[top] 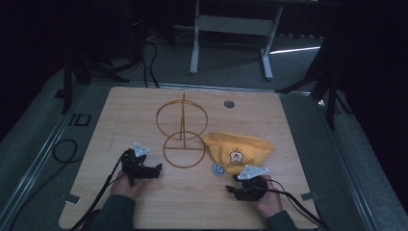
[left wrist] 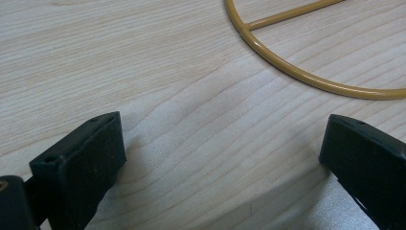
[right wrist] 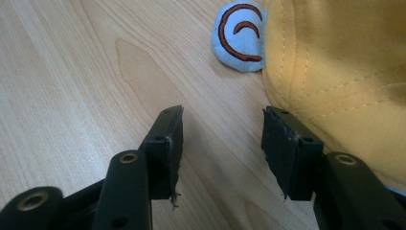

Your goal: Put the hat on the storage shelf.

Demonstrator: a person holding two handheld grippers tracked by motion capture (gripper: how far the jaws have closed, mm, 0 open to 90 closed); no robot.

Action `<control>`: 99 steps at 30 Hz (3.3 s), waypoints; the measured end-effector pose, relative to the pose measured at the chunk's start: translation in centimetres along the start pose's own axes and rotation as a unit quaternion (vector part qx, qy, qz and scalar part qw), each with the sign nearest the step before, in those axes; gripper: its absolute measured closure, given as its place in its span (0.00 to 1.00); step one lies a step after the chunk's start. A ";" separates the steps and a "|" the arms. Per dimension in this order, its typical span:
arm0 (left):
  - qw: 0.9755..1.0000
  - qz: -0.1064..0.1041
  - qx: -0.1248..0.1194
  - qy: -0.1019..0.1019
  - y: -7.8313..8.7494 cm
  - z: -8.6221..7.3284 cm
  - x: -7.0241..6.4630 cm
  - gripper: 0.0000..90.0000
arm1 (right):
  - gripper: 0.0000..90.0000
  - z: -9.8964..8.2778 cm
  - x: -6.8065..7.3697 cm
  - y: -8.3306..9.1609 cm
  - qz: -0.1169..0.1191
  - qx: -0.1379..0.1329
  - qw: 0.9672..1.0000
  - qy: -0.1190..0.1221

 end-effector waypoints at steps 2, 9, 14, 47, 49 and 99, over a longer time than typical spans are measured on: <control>1.000 0.000 0.000 0.000 0.0 0.0 0.0 0.02 | 0.53 0.0 0.0 0.0 0.000 -0.001 1.000 0.000; 1.000 0.000 0.000 0.000 0.0 0.0 0.0 0.02 | 0.51 0.0 0.1 0.0 -0.002 -0.002 1.000 -0.002; 1.000 0.000 0.000 0.000 0.0 0.0 0.0 0.02 | 0.52 0.0 0.2 0.0 0.000 0.000 1.000 -0.001; 1.000 0.000 0.000 0.000 0.0 0.0 0.0 0.02 | 0.47 -0.9 -5.0 5.2 -0.092 -0.019 0.995 -0.042; 1.000 0.000 0.000 0.000 0.0 0.0 0.0 0.02 | 0.44 -1.2 -5.5 5.0 -0.103 -0.008 0.994 -0.038; 1.000 0.000 0.000 0.000 0.0 0.0 0.0 0.02 | 0.91 0.9 -3.5 3.9 -0.008 -0.059 0.998 -0.014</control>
Point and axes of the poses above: each handheld gripper's, and its own axes: y roughly backward along the jaws, z roughly out of its top, x roughly to its left, the point moved 8 cm from there along -y, roughly forward along the jaws, and after that the axes turned 11 degrees about -x, right-handed, at the moved point
